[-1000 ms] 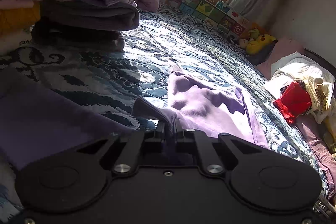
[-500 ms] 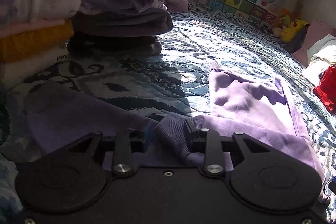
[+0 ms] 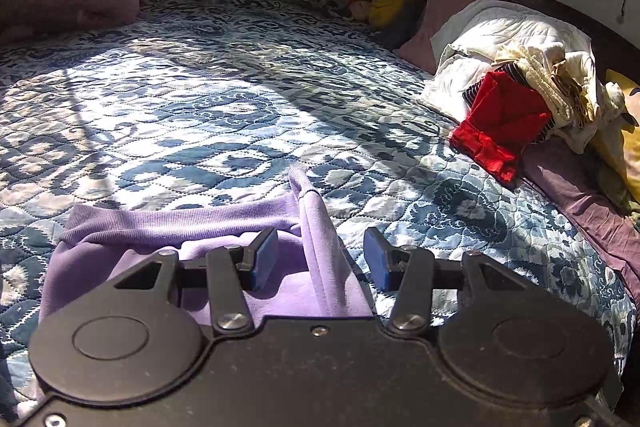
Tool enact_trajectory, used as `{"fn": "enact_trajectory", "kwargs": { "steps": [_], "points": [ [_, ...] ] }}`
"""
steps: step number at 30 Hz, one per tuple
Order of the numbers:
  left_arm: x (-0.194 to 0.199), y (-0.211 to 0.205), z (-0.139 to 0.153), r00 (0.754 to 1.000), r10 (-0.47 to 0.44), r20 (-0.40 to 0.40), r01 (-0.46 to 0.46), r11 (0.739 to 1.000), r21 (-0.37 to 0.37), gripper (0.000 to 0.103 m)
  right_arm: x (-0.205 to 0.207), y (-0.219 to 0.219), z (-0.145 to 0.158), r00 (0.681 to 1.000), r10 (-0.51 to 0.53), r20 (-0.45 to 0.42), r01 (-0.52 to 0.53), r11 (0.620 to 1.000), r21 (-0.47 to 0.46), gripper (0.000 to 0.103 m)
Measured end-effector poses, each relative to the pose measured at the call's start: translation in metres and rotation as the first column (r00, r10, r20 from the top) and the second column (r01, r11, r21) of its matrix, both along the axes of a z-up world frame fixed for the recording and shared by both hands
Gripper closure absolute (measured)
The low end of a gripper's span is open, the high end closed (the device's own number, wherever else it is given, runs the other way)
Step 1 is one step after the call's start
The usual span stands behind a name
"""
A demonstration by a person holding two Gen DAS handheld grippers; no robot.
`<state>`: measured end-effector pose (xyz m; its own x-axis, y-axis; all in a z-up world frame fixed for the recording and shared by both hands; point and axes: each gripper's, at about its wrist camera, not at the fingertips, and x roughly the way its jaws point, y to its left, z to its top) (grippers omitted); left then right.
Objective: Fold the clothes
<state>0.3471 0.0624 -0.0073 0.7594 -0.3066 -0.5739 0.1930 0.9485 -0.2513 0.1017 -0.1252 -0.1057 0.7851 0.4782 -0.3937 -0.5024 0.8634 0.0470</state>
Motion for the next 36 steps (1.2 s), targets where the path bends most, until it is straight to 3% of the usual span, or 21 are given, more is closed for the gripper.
{"fn": "enact_trajectory", "kwargs": {
  "steps": [3,7,8,9,10,13,17,20,25,28,31,36],
  "points": [
    [0.049,-0.021,-0.016,0.998,0.023,-0.059,-0.020,0.998,0.056,0.057,0.002,-0.002,-0.002,1.000,0.003,-0.014,-0.003,1.000,0.016,0.081],
    [0.084,-0.027,-0.035,0.990,0.029,-0.135,-0.024,0.999,0.037,0.064,0.004,-0.001,-0.005,1.000,0.008,-0.028,-0.008,1.000,0.011,0.081],
    [0.088,-0.029,-0.039,0.988,0.022,-0.150,-0.016,0.999,0.045,0.084,0.005,-0.001,-0.005,0.999,0.009,-0.032,-0.009,1.000,0.009,0.081],
    [0.092,-0.030,-0.042,0.986,0.016,-0.164,-0.007,0.998,0.054,0.096,0.005,0.000,-0.005,0.999,0.009,-0.037,-0.009,1.000,0.009,0.081],
    [0.091,-0.029,-0.042,0.987,0.015,-0.158,-0.005,0.998,0.061,0.097,0.005,0.000,-0.006,0.999,0.009,-0.042,-0.009,1.000,0.010,0.082],
    [0.074,-0.006,-0.038,0.994,0.040,-0.097,-0.045,0.998,-0.054,0.097,0.007,-0.001,-0.007,0.998,0.012,-0.055,-0.012,1.000,0.015,0.082],
    [0.080,0.019,-0.070,0.980,0.116,-0.160,-0.127,0.990,-0.064,0.097,0.008,0.000,-0.008,0.998,0.016,-0.056,-0.015,1.000,0.011,0.082],
    [0.084,0.029,-0.089,0.969,0.138,-0.203,-0.168,0.976,-0.137,0.096,0.008,0.001,-0.007,0.998,0.022,-0.059,-0.022,1.000,0.009,0.083],
    [0.087,0.025,-0.091,0.973,0.131,-0.187,-0.148,0.986,-0.079,0.088,0.010,0.003,-0.009,0.997,0.037,-0.068,-0.038,0.999,-0.004,0.083],
    [0.084,0.023,-0.075,0.976,0.150,-0.155,-0.154,0.988,-0.018,0.082,0.009,0.003,-0.009,0.997,0.037,-0.063,-0.038,0.999,-0.008,0.083],
    [0.073,0.019,-0.050,0.983,0.176,-0.057,-0.173,0.983,0.065,0.080,0.009,0.005,-0.010,0.998,0.037,-0.053,-0.037,0.999,-0.016,0.083],
    [0.073,-0.012,-0.025,1.000,0.025,0.012,-0.026,0.996,0.082,0.080,0.008,0.007,-0.010,0.998,0.037,-0.045,-0.038,0.999,-0.025,0.083]
  ]
}}
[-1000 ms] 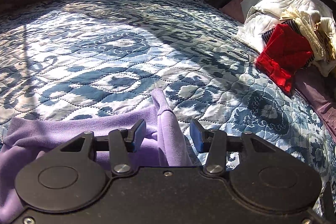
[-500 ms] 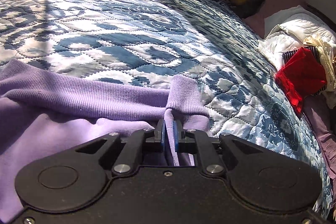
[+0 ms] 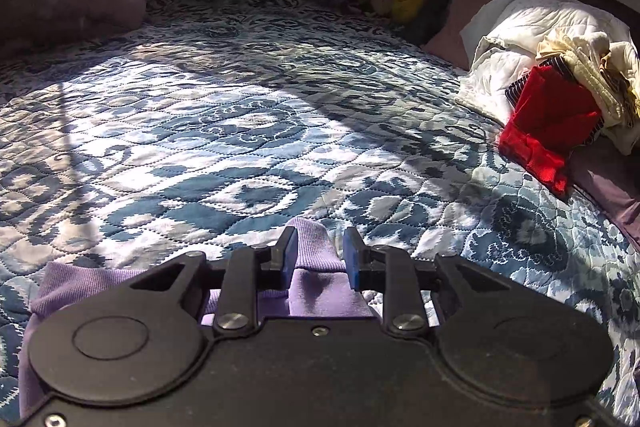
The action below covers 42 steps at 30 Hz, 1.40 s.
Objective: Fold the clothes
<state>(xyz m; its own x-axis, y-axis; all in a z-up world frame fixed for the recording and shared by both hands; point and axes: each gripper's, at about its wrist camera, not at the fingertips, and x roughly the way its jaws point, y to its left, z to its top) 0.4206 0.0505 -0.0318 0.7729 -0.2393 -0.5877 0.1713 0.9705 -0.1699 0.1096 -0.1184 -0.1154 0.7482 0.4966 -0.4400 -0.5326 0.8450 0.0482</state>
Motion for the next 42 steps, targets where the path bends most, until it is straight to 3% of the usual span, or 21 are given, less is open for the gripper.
{"fn": "enact_trajectory", "kwargs": {
  "steps": [2,4,5,7,9,12,14,18,20,23,25,27,29,31,33,35,38,42],
  "points": [
    [0.007,-0.014,-0.006,0.999,-0.037,-0.016,0.037,0.999,0.037,0.080,0.000,0.000,0.000,1.000,0.001,0.000,-0.001,1.000,0.001,0.083],
    [0.018,-0.015,-0.024,0.998,-0.010,-0.064,0.014,0.998,0.068,0.080,0.000,0.000,-0.001,1.000,0.007,-0.003,-0.007,1.000,0.003,0.083],
    [0.028,-0.013,-0.046,0.991,0.031,-0.128,-0.014,0.991,0.130,0.080,0.001,0.000,-0.001,1.000,0.012,-0.007,-0.012,1.000,0.003,0.083],
    [0.029,-0.002,-0.072,0.994,0.043,-0.100,-0.027,0.988,0.154,0.071,0.003,0.000,-0.003,1.000,0.020,-0.011,-0.020,1.000,0.003,0.083],
    [0.031,0.007,-0.070,0.989,0.071,-0.127,-0.061,0.995,0.083,0.071,0.003,0.000,-0.003,1.000,0.023,-0.010,-0.023,1.000,0.003,0.083],
    [0.029,-0.006,-0.061,0.992,0.023,-0.121,0.003,0.979,0.204,0.071,0.002,0.002,-0.004,1.000,0.028,-0.008,-0.028,1.000,-0.004,0.083],
    [0.024,-0.004,-0.048,0.992,0.046,-0.119,-0.022,0.981,0.191,0.072,0.003,0.002,-0.004,1.000,0.029,-0.008,-0.029,1.000,-0.003,0.083],
    [-0.024,-0.010,-0.012,0.999,0.022,-0.044,-0.013,0.981,0.195,0.072,0.001,0.004,-0.004,1.000,0.027,0.003,-0.027,1.000,-0.015,0.083],
    [-0.053,-0.016,-0.002,0.999,-0.021,-0.038,0.027,0.989,0.147,0.072,0.001,0.004,-0.004,1.000,0.027,0.002,-0.027,1.000,-0.013,0.083],
    [-0.102,-0.033,-0.009,0.991,-0.121,-0.052,0.125,0.987,0.096,0.072,0.000,0.004,-0.005,1.000,0.027,0.009,-0.027,1.000,-0.016,0.083],
    [-0.113,-0.044,-0.037,0.985,-0.114,-0.128,0.136,0.976,0.171,0.072,-0.001,0.004,-0.005,1.000,0.028,0.015,-0.027,1.000,-0.014,0.083],
    [-0.119,-0.043,-0.066,0.987,-0.102,-0.126,0.126,0.972,0.199,0.069,-0.002,0.002,-0.005,0.999,0.025,0.024,-0.025,1.000,-0.010,0.083],
    [-0.120,-0.030,-0.050,0.988,-0.052,-0.149,0.071,0.990,0.124,0.069,-0.006,-0.013,0.002,1.000,0.015,0.028,-0.017,0.997,0.080,0.084],
    [-0.137,-0.017,-0.017,0.998,-0.030,-0.051,0.034,0.995,0.090,0.069,-0.005,-0.044,0.013,0.998,-0.065,-0.004,0.064,0.970,0.233,0.082],
    [-0.162,0.002,0.009,1.000,0.006,0.000,-0.006,0.997,0.072,0.068,0.004,-0.078,0.018,0.981,-0.185,-0.065,0.196,0.924,0.328,0.081],
    [-0.190,0.027,0.025,0.998,0.052,0.025,-0.053,0.998,0.037,0.067,0.013,-0.100,0.013,0.951,-0.273,-0.147,0.309,0.878,0.365,0.079],
    [-0.234,0.069,0.025,0.987,0.157,0.010,-0.157,0.987,-0.018,0.066,0.020,-0.122,-0.001,0.901,-0.343,-0.264,0.427,0.805,0.411,0.079],
    [-0.287,0.124,0.002,0.944,0.323,-0.072,-0.330,0.932,-0.151,0.066,0.014,-0.115,-0.001,0.913,-0.324,-0.247,0.401,0.818,0.412,0.079]
  ]
}}
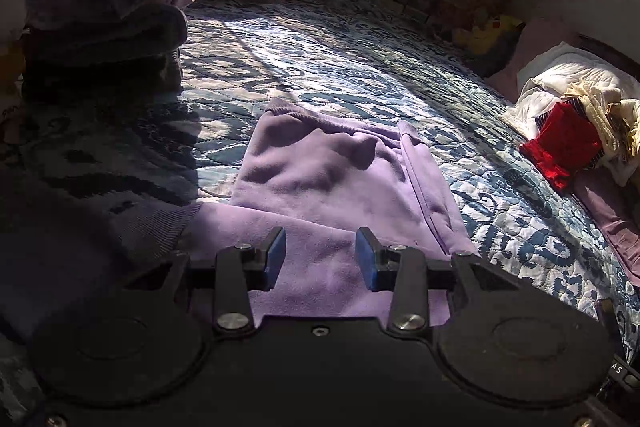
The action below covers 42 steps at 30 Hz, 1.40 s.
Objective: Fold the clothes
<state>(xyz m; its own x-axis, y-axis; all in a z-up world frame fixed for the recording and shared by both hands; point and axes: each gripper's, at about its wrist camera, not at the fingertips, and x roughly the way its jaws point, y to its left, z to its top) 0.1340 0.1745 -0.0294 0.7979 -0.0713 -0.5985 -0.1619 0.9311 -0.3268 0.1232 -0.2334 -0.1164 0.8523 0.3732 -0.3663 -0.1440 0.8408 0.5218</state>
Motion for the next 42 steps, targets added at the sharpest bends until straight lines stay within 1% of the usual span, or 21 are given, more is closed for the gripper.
{"fn": "enact_trajectory", "kwargs": {
  "steps": [2,5,7,9,13,16,17,19,23,25,26,27,29,31,33,36,38,39,40,41,42],
  "points": [
    [-0.022,0.019,-0.013,0.998,0.066,-0.022,-0.068,0.995,-0.076,0.066,-0.004,0.006,0.000,1.000,0.017,0.005,-0.016,1.000,-0.016,0.079],
    [-0.041,0.037,-0.026,0.992,0.118,-0.042,-0.124,0.977,-0.172,0.063,-0.009,0.013,0.004,0.998,0.046,0.030,-0.045,0.998,-0.052,0.079],
    [-0.045,0.043,-0.030,0.990,0.133,-0.041,-0.138,0.967,-0.215,0.061,-0.013,0.021,0.009,0.995,0.081,0.060,-0.076,0.993,-0.090,0.079],
    [-0.044,0.047,-0.034,0.986,0.159,-0.039,-0.164,0.951,-0.263,0.061,-0.017,0.031,0.012,0.989,0.124,0.085,-0.112,0.984,-0.135,0.079],
    [-0.041,0.049,-0.045,0.978,0.201,-0.060,-0.210,0.922,-0.325,0.061,-0.028,0.054,0.018,0.965,0.229,0.129,-0.195,0.953,-0.232,0.079],
    [-0.037,0.044,-0.051,0.975,0.210,-0.071,-0.221,0.913,-0.343,0.061,-0.032,0.066,0.020,0.947,0.288,0.140,-0.239,0.927,-0.287,0.079],
    [-0.036,0.042,-0.051,0.974,0.215,-0.068,-0.225,0.914,-0.336,0.061,-0.032,0.070,0.020,0.944,0.304,0.131,-0.255,0.920,-0.299,0.079],
    [-0.033,0.041,-0.052,0.970,0.235,-0.060,-0.242,0.915,-0.324,0.061,-0.028,0.075,0.017,0.940,0.326,0.101,-0.282,0.908,-0.309,0.079],
    [-0.024,0.046,-0.058,0.957,0.282,-0.064,-0.288,0.906,-0.311,0.062,-0.018,0.084,0.009,0.936,0.352,0.021,-0.325,0.883,-0.338,0.079],
    [-0.018,0.050,-0.063,0.952,0.294,-0.083,-0.306,0.903,-0.301,0.069,-0.017,0.083,0.012,0.930,0.367,0.016,-0.341,0.880,-0.330,0.079],
    [-0.017,0.051,-0.063,0.951,0.298,-0.087,-0.310,0.903,-0.298,0.074,-0.017,0.082,0.015,0.928,0.371,0.021,-0.345,0.882,-0.322,0.079],
    [-0.016,0.053,-0.062,0.950,0.300,-0.090,-0.314,0.903,-0.295,0.083,-0.015,0.081,0.020,0.927,0.373,0.033,-0.343,0.881,-0.325,0.079],
    [-0.016,0.054,-0.058,0.954,0.289,-0.078,-0.299,0.912,-0.282,0.090,-0.005,0.082,0.032,0.925,0.375,0.063,-0.331,0.876,-0.351,0.079],
    [-0.016,0.055,-0.057,0.960,0.272,-0.071,-0.281,0.923,-0.264,0.093,0.007,0.083,0.043,0.921,0.379,0.091,-0.319,0.868,-0.380,0.079],
    [-0.018,0.057,-0.058,0.960,0.270,-0.070,-0.278,0.922,-0.271,0.094,0.031,0.092,0.050,0.915,0.391,0.105,-0.318,0.854,-0.412,0.079],
    [-0.021,0.058,-0.061,0.961,0.270,-0.064,-0.277,0.919,-0.281,0.094,0.070,0.105,0.055,0.907,0.415,0.071,-0.353,0.842,-0.408,0.079],
    [-0.023,0.059,-0.063,0.961,0.269,-0.060,-0.275,0.918,-0.285,0.095,0.097,0.119,0.039,0.893,0.448,-0.035,-0.419,0.803,-0.424,0.079],
    [-0.023,0.059,-0.063,0.961,0.269,-0.058,-0.274,0.917,-0.288,0.095,0.107,0.126,0.024,0.874,0.475,-0.107,-0.470,0.766,-0.438,0.079],
    [-0.024,0.060,-0.064,0.962,0.269,-0.056,-0.273,0.917,-0.291,0.095,0.110,0.131,0.012,0.854,0.503,-0.134,-0.503,0.731,-0.461,0.079],
    [-0.024,0.060,-0.064,0.962,0.268,-0.052,-0.271,0.917,-0.291,0.095,0.107,0.132,0.011,0.846,0.522,-0.111,-0.505,0.715,-0.484,0.079],
    [-0.024,0.059,-0.065,0.962,0.267,-0.049,-0.270,0.918,-0.291,0.095,0.106,0.133,0.014,0.840,0.528,-0.126,-0.516,0.704,-0.487,0.079]
  ]
}}
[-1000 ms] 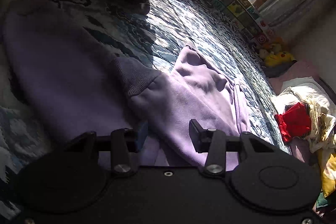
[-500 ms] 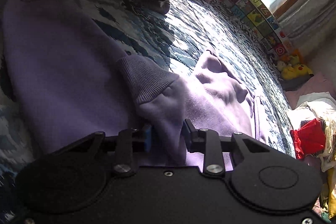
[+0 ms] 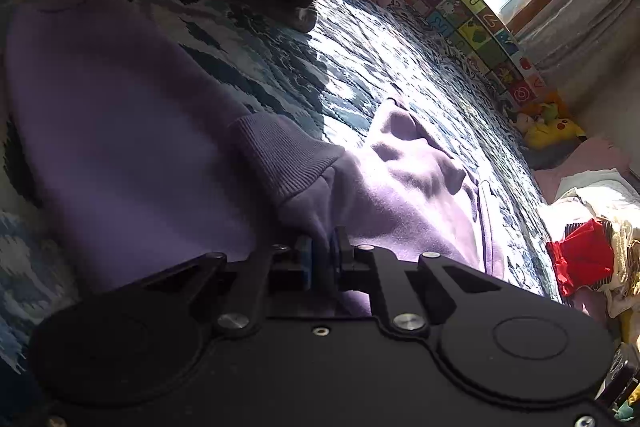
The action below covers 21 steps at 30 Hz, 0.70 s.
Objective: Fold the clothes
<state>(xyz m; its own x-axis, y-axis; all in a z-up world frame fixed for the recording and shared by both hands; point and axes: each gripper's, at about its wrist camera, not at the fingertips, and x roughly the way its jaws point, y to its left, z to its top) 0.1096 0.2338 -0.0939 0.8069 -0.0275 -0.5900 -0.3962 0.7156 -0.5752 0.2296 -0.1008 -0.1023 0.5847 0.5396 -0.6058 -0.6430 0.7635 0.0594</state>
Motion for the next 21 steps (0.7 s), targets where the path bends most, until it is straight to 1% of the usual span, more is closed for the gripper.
{"fn": "enact_trajectory", "kwargs": {
  "steps": [1,3,5,7,9,11,13,15,18,20,21],
  "points": [
    [0.000,0.000,0.000,1.000,-0.001,0.003,0.001,1.000,0.001,0.095,0.000,0.001,0.004,1.000,0.009,-0.006,-0.009,1.000,-0.013,0.079],
    [-0.001,-0.003,0.003,1.000,-0.013,0.015,0.012,1.000,0.026,0.095,-0.004,-0.001,0.013,1.000,0.015,0.017,-0.014,0.999,-0.029,0.080],
    [-0.003,-0.004,0.004,0.999,-0.011,0.032,0.011,1.000,0.016,0.094,-0.015,-0.006,0.023,0.998,-0.013,0.063,0.014,1.000,-0.018,0.079],
    [-0.002,0.000,0.002,0.999,0.008,0.039,-0.007,1.000,-0.013,0.092,-0.024,-0.009,0.030,0.995,-0.029,0.093,0.027,0.999,0.018,0.079],
    [0.000,0.001,0.001,0.999,0.022,0.040,-0.021,0.999,-0.029,0.092,-0.032,-0.008,0.031,0.994,-0.021,0.108,0.019,1.000,0.019,0.079],
    [0.000,0.001,0.001,0.999,0.032,0.043,-0.031,0.999,-0.041,0.092,-0.039,-0.001,0.024,0.995,0.011,0.100,-0.007,0.999,-0.033,0.080],
    [-0.002,0.000,0.004,0.998,0.034,0.061,-0.032,0.999,-0.042,0.097,-0.050,0.002,0.017,0.994,0.025,0.109,-0.019,0.998,-0.060,0.079],
    [-0.006,-0.005,0.018,0.995,0.003,0.100,-0.001,1.000,-0.014,0.100,-0.057,-0.005,0.017,0.994,0.003,0.110,-0.001,1.000,-0.017,0.079],
    [-0.006,-0.011,0.043,0.986,-0.043,0.162,0.046,0.999,-0.011,0.100,-0.066,-0.024,0.020,0.993,-0.061,0.099,0.051,0.993,0.103,0.079],
    [0.002,-0.018,0.062,0.977,-0.078,0.199,0.078,0.997,0.007,0.100,-0.069,-0.032,0.018,0.994,-0.079,0.071,0.068,0.988,0.141,0.079],
    [0.007,-0.022,0.070,0.972,-0.095,0.214,0.094,0.995,0.016,0.100,-0.070,-0.034,0.015,0.996,-0.075,0.052,0.067,0.988,0.139,0.079]
  ]
}}
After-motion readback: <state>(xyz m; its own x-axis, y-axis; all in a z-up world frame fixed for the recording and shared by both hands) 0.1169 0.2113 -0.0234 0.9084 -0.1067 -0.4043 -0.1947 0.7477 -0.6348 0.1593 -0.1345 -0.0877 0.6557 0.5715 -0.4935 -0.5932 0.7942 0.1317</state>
